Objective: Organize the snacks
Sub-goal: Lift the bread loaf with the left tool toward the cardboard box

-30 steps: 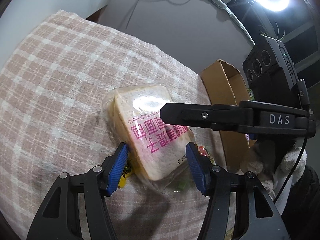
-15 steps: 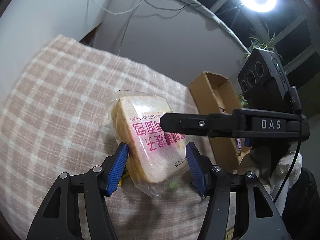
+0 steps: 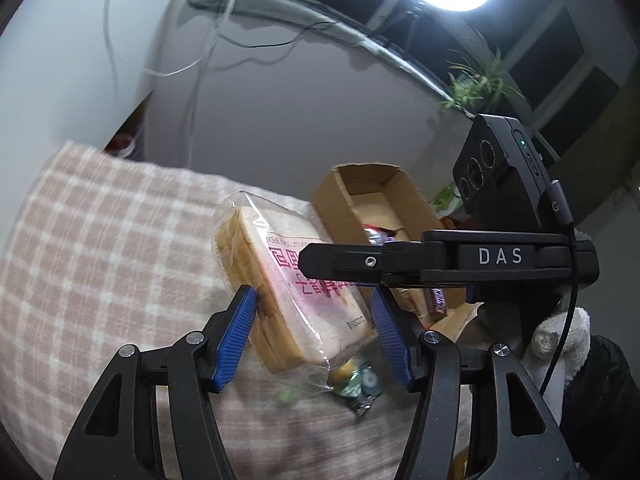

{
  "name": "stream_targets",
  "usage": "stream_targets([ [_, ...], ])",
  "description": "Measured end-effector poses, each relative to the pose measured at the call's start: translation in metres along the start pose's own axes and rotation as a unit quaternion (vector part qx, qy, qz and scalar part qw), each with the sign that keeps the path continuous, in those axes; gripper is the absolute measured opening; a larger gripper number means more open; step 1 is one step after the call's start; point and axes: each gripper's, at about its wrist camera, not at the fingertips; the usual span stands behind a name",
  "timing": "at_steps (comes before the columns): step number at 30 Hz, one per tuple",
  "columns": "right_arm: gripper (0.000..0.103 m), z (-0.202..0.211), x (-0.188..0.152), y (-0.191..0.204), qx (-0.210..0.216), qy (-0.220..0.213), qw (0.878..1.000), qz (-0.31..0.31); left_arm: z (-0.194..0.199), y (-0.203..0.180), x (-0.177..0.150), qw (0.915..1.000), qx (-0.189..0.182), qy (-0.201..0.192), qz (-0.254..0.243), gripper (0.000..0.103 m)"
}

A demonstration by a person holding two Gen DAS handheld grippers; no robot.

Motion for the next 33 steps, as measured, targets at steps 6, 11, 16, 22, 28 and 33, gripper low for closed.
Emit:
stream_targets([
  [6,0.059,0.04,-0.008,-0.016,-0.012,-0.026,1.0,-0.012,-0.013,-0.029,0.005,0.9993,-0.029,0.008,-0.021,0.058],
  [11,0.059,0.071,-0.017,-0.034,-0.027,-0.046,0.998,-0.03,-0.028,-0.053,0.007,0.9977,-0.048,0.021,-0.044,0.058],
  [16,0.059,0.096,-0.026,-0.05,-0.038,-0.063,0.996,-0.046,-0.039,-0.078,0.006,0.9955,-0.065,0.032,-0.062,0.058],
  [22,0.059,0.118,-0.036,-0.066,-0.053,-0.077,0.993,-0.065,-0.055,-0.102,0.001,0.9923,-0.084,0.047,-0.078,0.058],
  [28,0.059,0.14,-0.046,-0.084,-0.062,-0.091,0.99,-0.083,-0.074,-0.121,-0.003,0.9903,-0.093,0.058,-0.086,0.058],
  [33,0.059,0.15,-0.057,-0.103,-0.066,-0.097,0.988,-0.103,-0.09,-0.128,-0.006,0.989,-0.098,0.072,-0.084,0.058],
])
Point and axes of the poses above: each gripper's, at about its wrist camera, not at the fingertips, and z roughly against the way its jaws point, y to its left, x to its top, and after that the axes turned 9 degrees about z, right-handed
